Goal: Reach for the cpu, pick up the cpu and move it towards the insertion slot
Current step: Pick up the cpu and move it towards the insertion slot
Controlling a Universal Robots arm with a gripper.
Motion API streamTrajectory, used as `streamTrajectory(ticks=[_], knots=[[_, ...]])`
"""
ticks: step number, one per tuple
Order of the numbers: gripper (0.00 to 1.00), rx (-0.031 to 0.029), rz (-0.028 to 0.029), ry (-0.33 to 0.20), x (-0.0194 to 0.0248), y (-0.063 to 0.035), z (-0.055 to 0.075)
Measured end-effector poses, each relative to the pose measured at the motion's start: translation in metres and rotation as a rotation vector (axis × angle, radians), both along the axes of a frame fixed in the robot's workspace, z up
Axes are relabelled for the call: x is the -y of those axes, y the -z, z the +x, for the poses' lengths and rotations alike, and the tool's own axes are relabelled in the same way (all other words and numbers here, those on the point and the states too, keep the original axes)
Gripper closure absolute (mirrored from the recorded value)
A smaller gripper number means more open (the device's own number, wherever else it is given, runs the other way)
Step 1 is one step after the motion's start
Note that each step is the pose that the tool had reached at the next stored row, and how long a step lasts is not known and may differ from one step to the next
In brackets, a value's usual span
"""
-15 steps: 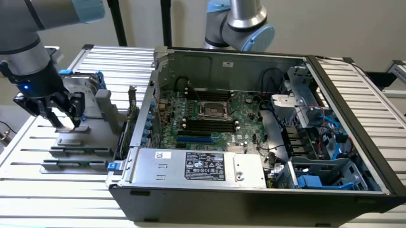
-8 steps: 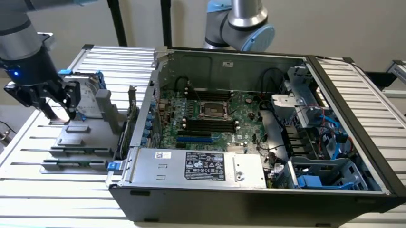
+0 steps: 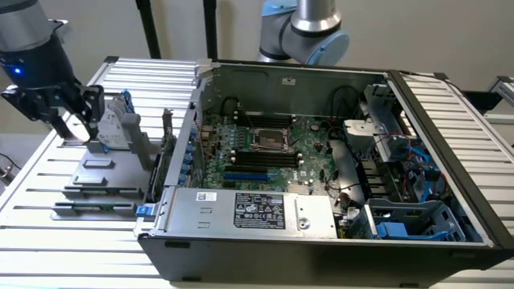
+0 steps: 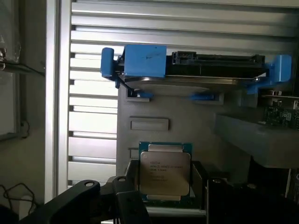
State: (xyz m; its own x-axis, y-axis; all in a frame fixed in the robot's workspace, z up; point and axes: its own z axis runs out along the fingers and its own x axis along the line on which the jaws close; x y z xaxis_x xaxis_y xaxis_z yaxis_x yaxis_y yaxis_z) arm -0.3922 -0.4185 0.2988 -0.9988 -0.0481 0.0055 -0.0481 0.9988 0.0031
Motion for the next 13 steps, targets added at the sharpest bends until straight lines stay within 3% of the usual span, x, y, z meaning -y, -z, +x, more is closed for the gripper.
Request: streamTrajectory(ticks=[4, 13], knots=[[0.46, -0.0005, 0.0021, 0.0, 0.0017, -0.0183, 0.018], [0.46, -0.0005, 0.0146, 0.0, 0.006, -0.0542, 0.059]])
